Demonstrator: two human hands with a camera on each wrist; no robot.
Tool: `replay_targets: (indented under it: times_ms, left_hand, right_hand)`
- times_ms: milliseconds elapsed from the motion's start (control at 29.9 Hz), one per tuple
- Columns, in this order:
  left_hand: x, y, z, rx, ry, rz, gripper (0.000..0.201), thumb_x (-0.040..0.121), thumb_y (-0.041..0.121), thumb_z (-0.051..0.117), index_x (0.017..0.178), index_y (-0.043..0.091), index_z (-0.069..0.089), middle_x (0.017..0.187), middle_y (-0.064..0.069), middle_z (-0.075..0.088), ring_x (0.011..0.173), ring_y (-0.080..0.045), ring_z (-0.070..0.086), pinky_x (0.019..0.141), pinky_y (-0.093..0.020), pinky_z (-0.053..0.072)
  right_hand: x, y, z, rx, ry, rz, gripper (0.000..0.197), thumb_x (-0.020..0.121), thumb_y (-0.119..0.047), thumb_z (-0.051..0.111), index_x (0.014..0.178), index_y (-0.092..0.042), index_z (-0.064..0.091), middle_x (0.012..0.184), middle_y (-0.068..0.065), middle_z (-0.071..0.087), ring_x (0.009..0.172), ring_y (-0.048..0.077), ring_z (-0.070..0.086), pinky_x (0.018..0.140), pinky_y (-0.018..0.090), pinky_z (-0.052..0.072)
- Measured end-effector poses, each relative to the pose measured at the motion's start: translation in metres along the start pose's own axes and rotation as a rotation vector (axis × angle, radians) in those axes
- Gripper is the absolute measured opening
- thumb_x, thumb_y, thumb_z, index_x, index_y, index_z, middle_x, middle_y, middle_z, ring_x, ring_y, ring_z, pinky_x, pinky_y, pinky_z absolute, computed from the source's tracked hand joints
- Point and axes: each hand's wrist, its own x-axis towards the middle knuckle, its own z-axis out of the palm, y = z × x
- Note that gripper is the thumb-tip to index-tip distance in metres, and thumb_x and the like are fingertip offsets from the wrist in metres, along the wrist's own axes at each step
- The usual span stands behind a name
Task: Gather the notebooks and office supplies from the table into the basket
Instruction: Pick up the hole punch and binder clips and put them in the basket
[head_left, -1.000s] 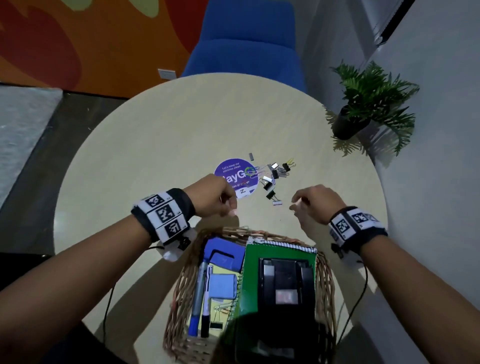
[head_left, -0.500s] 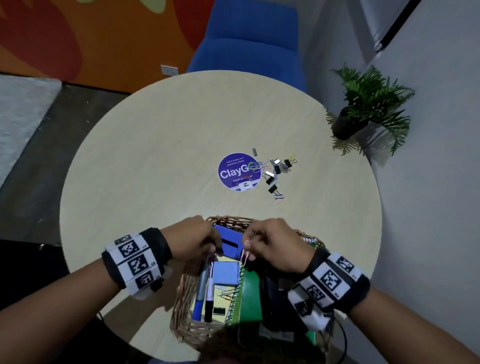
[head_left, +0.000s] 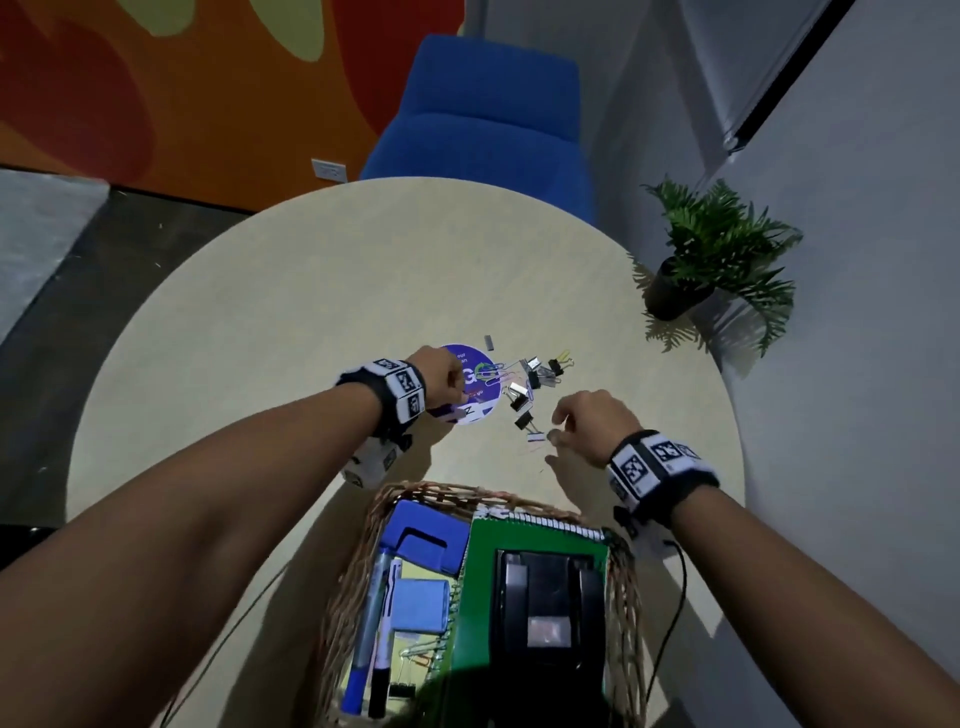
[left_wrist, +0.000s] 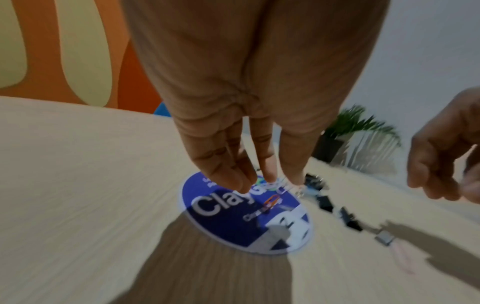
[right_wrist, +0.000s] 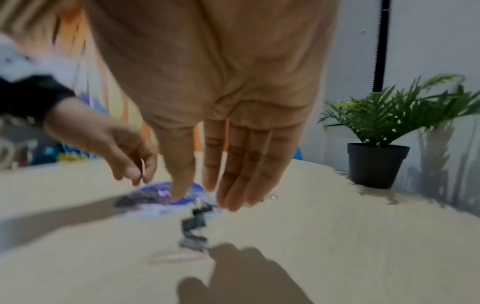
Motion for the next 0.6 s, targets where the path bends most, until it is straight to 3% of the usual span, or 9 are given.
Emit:
replay_targets:
  times_ms: [100,134,234,301,435,502,569,602]
  left_hand:
    - [0.024,0.008,0.006,0.067,-0.012,-0.036,0.013,0.081,0.026,0.068,0.084,0.017,0.059,0.096,-0.011,0.067,0.096,-0.032,0.063,0.081,-0.035,0.050]
    - [0.030,0.011,0.009,0.093,-0.015,-0.051,0.014,0.081,0.026,0.068,0.082,0.017,0.058,0.092,-0.012,0.066,0.089,-0.031,0.062,0.077,-0.035,0.050]
    - [0.039,0.025,0.015,0.180,-0.054,-0.092,0.021,0.081,0.019,0.067,0.065,0.011,0.055,0.059,-0.007,0.050,0.057,-0.026,0.049,0.062,-0.031,0.043]
    - [0.042,0.034,0.017,0.227,-0.094,-0.127,0.016,0.079,0.015,0.067,0.068,0.009,0.057,0.053,-0.004,0.044,0.048,-0.021,0.045,0.061,-0.028,0.042]
    - [0.042,0.041,0.013,0.291,-0.160,-0.132,0.013,0.074,0.017,0.071,0.079,0.009,0.062,0.061,-0.006,0.055,0.053,-0.020,0.055,0.058,-0.032,0.050]
    - [0.051,0.037,0.016,0.303,-0.197,-0.163,0.017,0.070,0.017,0.073,0.069,0.009,0.059,0.057,-0.005,0.052,0.051,-0.021,0.055,0.056,-0.032,0.054]
    - [0.060,0.031,0.019,0.332,-0.232,-0.196,0.022,0.058,0.018,0.077,0.056,0.011,0.057,0.054,-0.005,0.054,0.054,-0.023,0.063,0.063,-0.042,0.058]
    - [0.060,0.031,0.019,0.320,-0.230,-0.184,0.024,0.058,0.017,0.076,0.052,0.012,0.054,0.052,-0.004,0.052,0.052,-0.021,0.062,0.061,-0.038,0.056]
  right_hand:
    - [0.024,0.007,0.007,-0.038,-0.071,-0.039,0.018,0.080,-0.023,0.068,0.097,-0.019,0.067,0.103,0.007,0.070,0.088,0.027,0.065,0.078,0.034,0.055]
    - [0.029,0.007,0.010,-0.039,-0.054,-0.062,0.018,0.080,-0.022,0.067,0.098,-0.019,0.066,0.103,0.006,0.069,0.089,0.028,0.065,0.078,0.034,0.054]
    - [0.039,0.005,0.019,-0.103,-0.020,-0.189,0.014,0.081,-0.023,0.065,0.095,-0.020,0.060,0.101,0.006,0.067,0.094,0.030,0.062,0.074,0.033,0.049]
    - [0.042,0.001,0.026,-0.147,-0.013,-0.257,0.014,0.083,-0.025,0.063,0.096,-0.019,0.058,0.102,0.007,0.066,0.093,0.031,0.062,0.075,0.036,0.051]
    - [0.045,-0.002,0.040,-0.192,0.022,-0.293,0.015,0.087,-0.020,0.057,0.101,-0.018,0.061,0.102,0.009,0.067,0.089,0.032,0.062,0.074,0.037,0.052]
    - [0.046,-0.002,0.043,-0.187,0.040,-0.293,0.013,0.086,-0.015,0.054,0.097,-0.018,0.061,0.099,0.009,0.067,0.085,0.031,0.062,0.070,0.035,0.049]
    - [0.046,-0.002,0.045,-0.179,0.058,-0.296,0.015,0.086,-0.013,0.052,0.095,-0.019,0.061,0.096,0.007,0.067,0.083,0.030,0.062,0.068,0.034,0.048]
    - [0.046,-0.002,0.045,-0.173,0.066,-0.298,0.015,0.086,-0.013,0.052,0.094,-0.020,0.062,0.096,0.006,0.068,0.083,0.030,0.062,0.068,0.034,0.048]
